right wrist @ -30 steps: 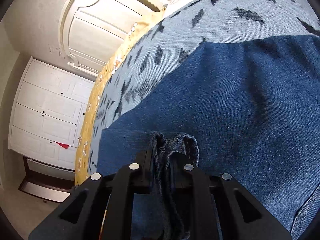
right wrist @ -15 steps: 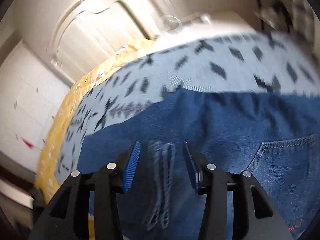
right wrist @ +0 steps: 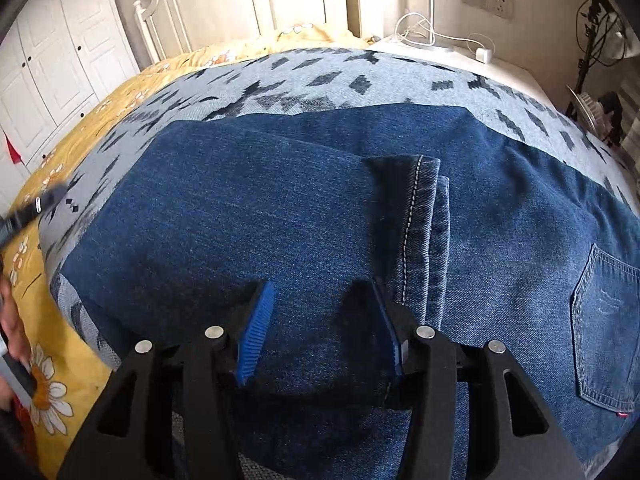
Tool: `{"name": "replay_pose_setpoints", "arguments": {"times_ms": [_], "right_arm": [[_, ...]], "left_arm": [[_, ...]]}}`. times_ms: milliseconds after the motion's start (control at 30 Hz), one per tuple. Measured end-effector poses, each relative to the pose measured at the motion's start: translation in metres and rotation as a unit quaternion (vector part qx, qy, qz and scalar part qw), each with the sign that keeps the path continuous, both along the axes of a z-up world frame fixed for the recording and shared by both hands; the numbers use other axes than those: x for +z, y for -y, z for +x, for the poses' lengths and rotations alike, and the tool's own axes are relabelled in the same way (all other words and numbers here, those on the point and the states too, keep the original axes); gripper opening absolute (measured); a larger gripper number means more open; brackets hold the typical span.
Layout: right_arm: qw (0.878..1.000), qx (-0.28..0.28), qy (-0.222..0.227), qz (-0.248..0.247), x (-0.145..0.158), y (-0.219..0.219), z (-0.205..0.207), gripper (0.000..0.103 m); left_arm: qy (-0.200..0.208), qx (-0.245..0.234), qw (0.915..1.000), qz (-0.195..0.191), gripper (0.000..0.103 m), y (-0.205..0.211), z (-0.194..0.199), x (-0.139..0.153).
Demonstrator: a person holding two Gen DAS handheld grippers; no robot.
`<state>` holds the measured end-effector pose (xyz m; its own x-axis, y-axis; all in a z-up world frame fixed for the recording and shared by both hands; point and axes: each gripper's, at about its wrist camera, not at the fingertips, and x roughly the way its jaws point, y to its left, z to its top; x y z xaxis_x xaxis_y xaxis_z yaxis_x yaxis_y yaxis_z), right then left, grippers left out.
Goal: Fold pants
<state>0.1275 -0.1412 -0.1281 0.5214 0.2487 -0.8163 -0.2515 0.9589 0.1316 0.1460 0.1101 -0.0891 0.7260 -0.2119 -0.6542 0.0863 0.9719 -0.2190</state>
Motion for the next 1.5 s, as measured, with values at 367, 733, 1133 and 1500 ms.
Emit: {"name": "replay_pose_setpoints", "arguments": {"times_ms": [367, 733, 1133, 1500], "right_arm": [[1.000, 0.012, 0.014, -0.012, -0.001, -0.015, -0.007, 0.071], [0.998, -0.036, 0.055, 0.018, 0.041, 0.004, 0.016, 0.076], [0.996, -0.077, 0.002, -0.047, -0.008, 0.036, 0.081, 0.080], [0.990, -0.124, 0.049, -0.055, 0.031, 0.036, 0.036, 0.085]], "left_arm": [[-0.116, 0.049, 0.9838, 0.127, 0.060, 0.005, 0.110, -0.035], [-0.152, 0.055, 0.9862, 0.033, 0.064, -0.024, 0.110, -0.054], [-0.065, 0.048, 0.9944, 0.068, 0.058, -0.016, -0.046, -0.033], [-0.050, 0.045, 0.9916, 0.111, 0.062, 0.007, -0.058, -0.042]]}}
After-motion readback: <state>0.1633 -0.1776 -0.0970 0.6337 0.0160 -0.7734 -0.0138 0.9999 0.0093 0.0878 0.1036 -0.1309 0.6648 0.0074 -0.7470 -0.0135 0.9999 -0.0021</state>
